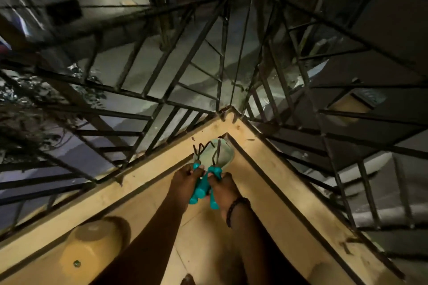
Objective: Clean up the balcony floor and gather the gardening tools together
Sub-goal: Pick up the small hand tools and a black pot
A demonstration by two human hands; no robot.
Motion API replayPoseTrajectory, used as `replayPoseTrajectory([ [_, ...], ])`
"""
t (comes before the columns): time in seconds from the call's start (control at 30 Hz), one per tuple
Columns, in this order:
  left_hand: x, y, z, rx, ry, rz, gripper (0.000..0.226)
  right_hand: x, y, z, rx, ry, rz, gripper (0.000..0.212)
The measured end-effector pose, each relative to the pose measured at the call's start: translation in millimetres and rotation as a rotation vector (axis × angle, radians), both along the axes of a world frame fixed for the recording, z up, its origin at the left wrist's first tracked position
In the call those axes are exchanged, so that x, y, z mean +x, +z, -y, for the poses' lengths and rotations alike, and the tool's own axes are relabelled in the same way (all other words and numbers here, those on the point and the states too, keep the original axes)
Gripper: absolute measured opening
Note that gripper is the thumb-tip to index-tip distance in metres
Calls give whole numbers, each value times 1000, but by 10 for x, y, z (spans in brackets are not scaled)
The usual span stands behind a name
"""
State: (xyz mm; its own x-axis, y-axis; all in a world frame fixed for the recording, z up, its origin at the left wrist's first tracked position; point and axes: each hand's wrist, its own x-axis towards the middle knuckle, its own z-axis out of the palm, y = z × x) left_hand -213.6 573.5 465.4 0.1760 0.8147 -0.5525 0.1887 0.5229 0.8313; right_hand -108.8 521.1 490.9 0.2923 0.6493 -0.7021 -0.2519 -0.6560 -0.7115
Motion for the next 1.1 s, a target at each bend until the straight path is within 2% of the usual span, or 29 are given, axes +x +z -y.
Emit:
replayPoseTrajectory([
  [0.17, 311, -1325, -405, -20, -47, -16, 14, 312, -1309, -411, -47, -18, 8, 35],
  [0.33, 590, -2475, -803, -27, -57, -53, 13, 548, -2549, -821, 2, -57, 33, 32],
  [0.47, 745, -3235, -1299, -13, -95, -109, 19, 625, -3454, -1164, 76, -135, -36, 23],
  [0.63, 921, -3991, -1825, 74, -209, -180, 11, 694, -4326, -1589, 117, -244, -196, 29],
  [0.8, 1059, -4471, -2080, 192, -283, -194, 9, 836, -4943, -1979, 135, -318, -257, 34],
  [0.9, 1126, -4645, -2191, 243, -248, -247, 8, 891, -5173, -2215, 111, -339, -245, 34],
  [0.97, 1123, -4722, -2253, 247, -216, -278, 3, 891, -5224, -2296, 99, -367, -250, 35],
  [1.1, 1060, -4830, -2289, 242, -163, -281, 9, 890, -5134, -2245, 53, -425, -355, 35],
])
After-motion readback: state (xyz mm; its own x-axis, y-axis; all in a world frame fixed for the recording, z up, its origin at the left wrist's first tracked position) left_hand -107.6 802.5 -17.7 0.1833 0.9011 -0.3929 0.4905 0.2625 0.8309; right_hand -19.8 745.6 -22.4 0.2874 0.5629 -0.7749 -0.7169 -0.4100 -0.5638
